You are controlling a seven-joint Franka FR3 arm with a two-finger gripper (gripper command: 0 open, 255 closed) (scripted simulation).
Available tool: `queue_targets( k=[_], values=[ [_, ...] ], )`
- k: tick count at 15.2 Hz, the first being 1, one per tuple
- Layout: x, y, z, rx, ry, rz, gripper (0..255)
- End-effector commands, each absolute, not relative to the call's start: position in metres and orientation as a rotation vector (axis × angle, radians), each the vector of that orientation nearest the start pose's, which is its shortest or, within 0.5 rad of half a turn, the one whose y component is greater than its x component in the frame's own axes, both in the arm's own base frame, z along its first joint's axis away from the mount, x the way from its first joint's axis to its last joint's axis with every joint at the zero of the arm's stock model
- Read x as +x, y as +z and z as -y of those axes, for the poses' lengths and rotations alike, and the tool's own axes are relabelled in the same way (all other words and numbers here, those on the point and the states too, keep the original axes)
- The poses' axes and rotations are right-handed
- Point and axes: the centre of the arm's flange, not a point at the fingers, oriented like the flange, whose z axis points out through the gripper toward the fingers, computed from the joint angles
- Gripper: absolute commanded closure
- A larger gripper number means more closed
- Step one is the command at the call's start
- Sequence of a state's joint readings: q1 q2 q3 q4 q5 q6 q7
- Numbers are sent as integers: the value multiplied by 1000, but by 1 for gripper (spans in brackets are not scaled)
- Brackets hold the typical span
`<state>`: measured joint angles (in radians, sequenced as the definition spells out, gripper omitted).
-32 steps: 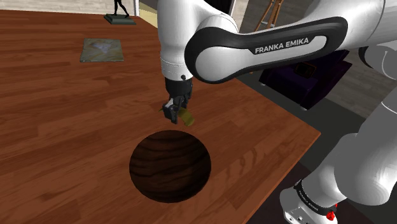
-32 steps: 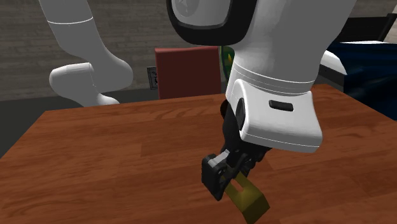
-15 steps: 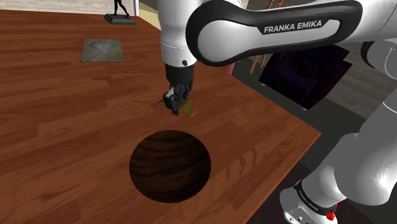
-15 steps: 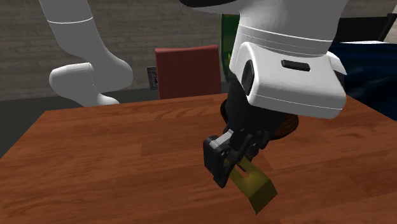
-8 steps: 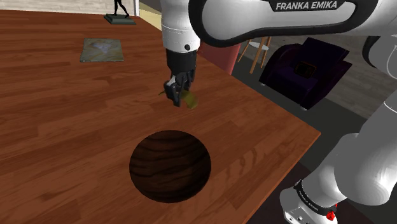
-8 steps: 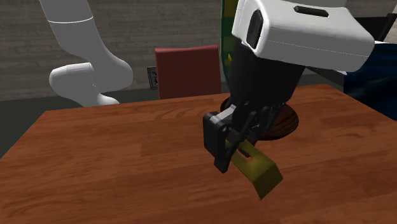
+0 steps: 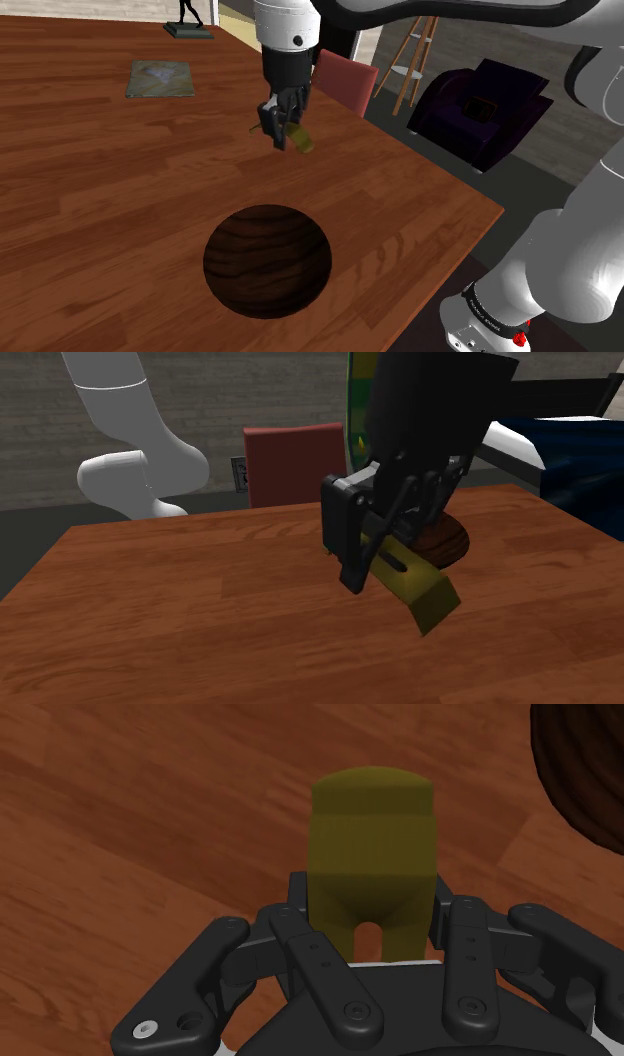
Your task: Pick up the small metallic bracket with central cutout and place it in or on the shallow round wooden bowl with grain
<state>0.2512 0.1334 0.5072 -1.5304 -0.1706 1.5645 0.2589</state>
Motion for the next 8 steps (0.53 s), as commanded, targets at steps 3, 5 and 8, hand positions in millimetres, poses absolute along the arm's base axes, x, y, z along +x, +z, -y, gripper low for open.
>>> queue_targets(
  k=[3,5,8],
  values=[
    [418,581,-400,-3170,34,817,255],
    [396,582,-415,-3170,34,817,255],
    [364,583,-438,-3170,34,817,255]
  ],
)
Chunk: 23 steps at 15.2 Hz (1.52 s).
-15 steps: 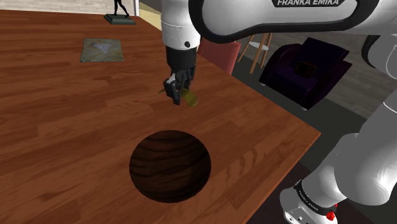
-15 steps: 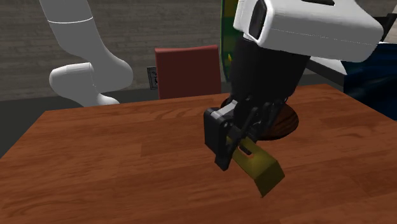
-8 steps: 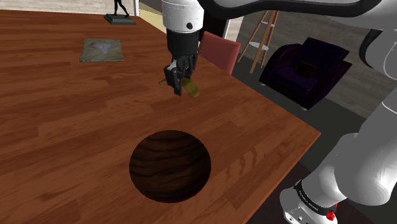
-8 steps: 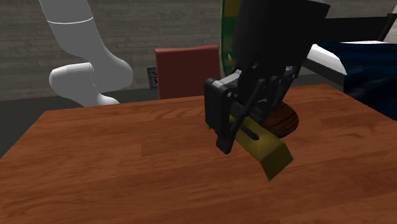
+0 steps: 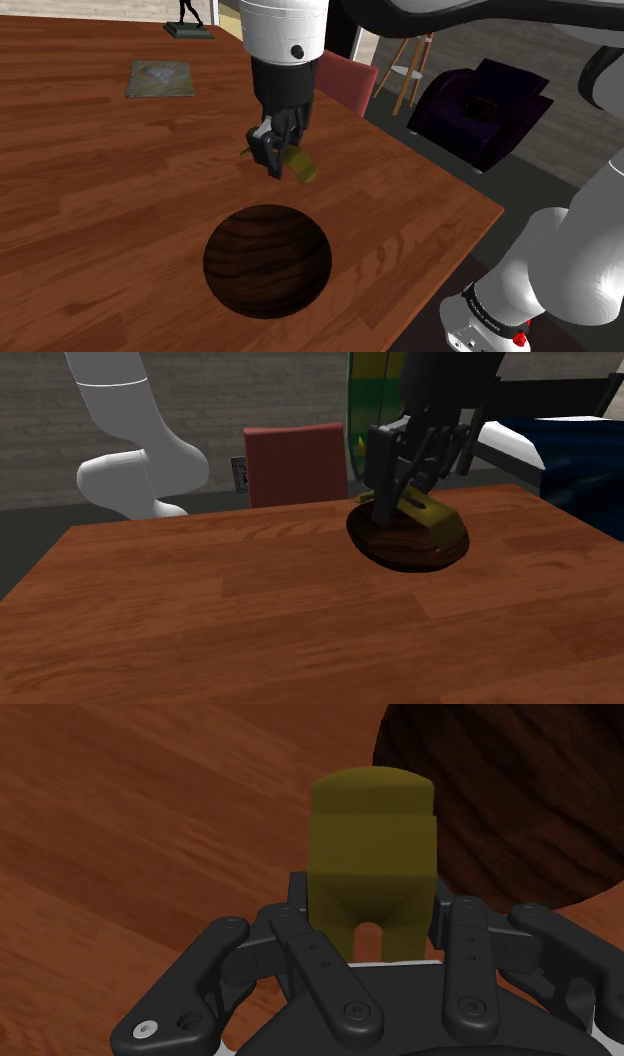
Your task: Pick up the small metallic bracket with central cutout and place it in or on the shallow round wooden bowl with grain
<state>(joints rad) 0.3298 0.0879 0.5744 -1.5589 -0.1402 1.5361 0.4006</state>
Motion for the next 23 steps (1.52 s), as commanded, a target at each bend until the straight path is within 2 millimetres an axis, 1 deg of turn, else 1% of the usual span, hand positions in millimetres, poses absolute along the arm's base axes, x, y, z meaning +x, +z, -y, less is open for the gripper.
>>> queue_targets(
  k=[1,6,7,21,23],
  values=[
    [353,584,-445,-3170,34,817,255],
    [299,586,-484,-3170,34,817,255],
    [283,586,-495,-3170,34,817,255],
    [283,512,-495,-3170,34,817,255],
    [283,510,-495,-3170,34,817,255]
  ],
)
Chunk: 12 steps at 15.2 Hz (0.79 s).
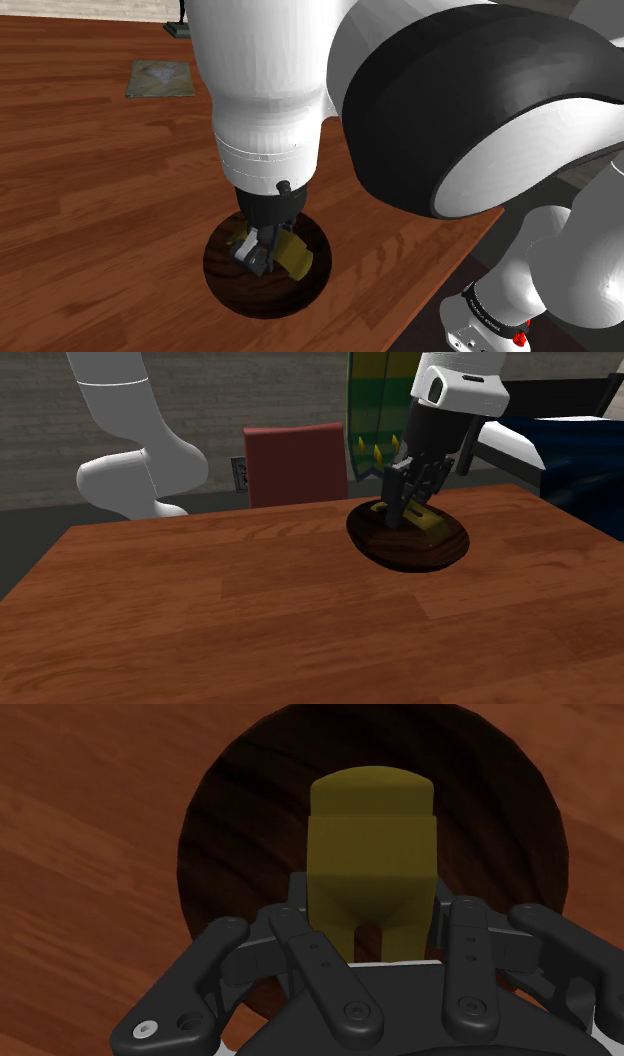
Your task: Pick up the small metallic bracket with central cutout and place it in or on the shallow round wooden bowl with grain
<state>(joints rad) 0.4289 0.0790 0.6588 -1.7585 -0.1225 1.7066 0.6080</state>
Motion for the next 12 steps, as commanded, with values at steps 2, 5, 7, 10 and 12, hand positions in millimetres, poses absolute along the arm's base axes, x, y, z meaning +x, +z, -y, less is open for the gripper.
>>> queue_targets(
  k=[2,5,7,10,12],
  values=[
    [283,510,-495,-3170,34,817,255],
    [283,510,-495,-3170,34,817,255],
    [283,510,-495,-3170,34,817,0],
    [283,510,-495,-3170,34,817,0],
    [283,510,-495,-3170,34,817,0]
  ],
)
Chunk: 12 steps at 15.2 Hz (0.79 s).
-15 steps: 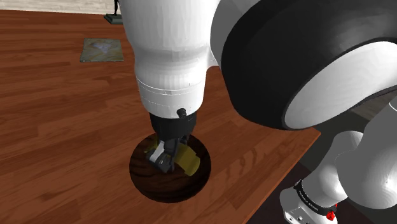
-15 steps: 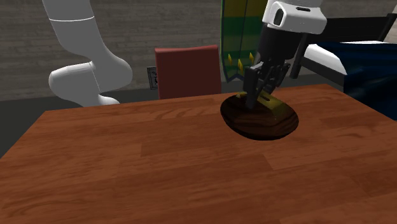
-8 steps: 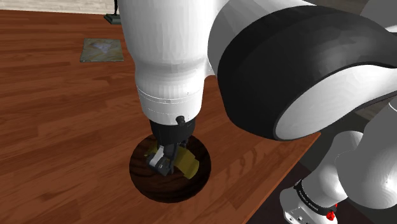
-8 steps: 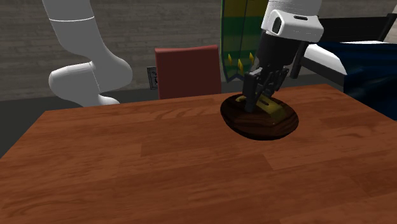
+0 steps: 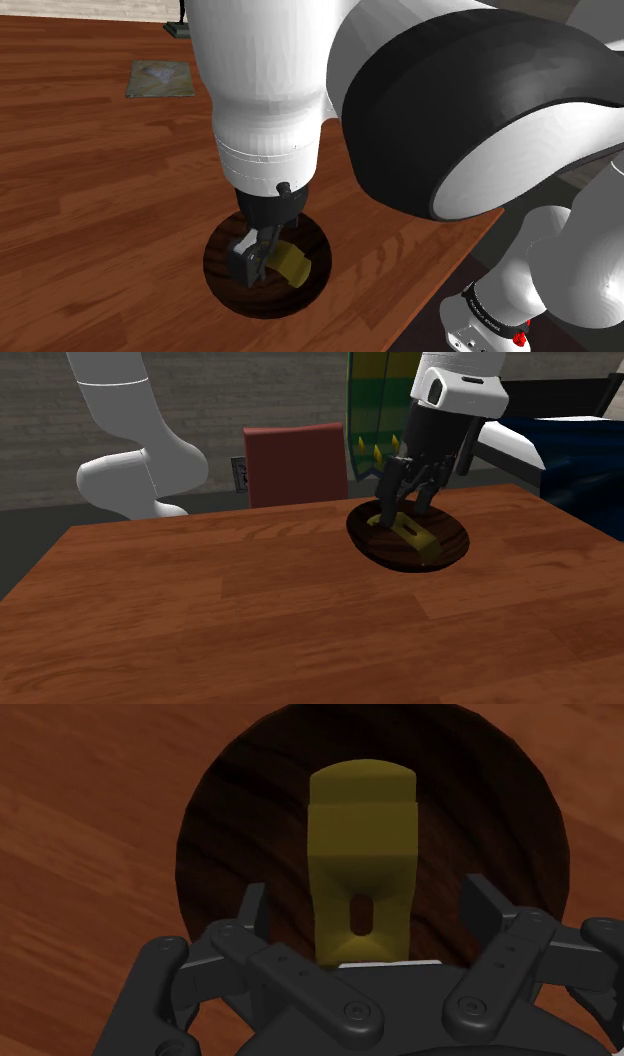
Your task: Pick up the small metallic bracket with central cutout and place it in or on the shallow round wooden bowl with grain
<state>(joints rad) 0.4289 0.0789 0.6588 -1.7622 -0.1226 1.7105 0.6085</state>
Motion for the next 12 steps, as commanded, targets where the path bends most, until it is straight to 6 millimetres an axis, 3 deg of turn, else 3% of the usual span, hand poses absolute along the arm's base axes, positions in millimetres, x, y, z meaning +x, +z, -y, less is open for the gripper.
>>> queue_targets(
  k=[1,4,12],
  values=[
    [283,523,-497,-3170,34,817,0],
    [283,560,-502,-3170,34,817,0],
    [283,560,-502,-3170,34,817,0]
  ],
)
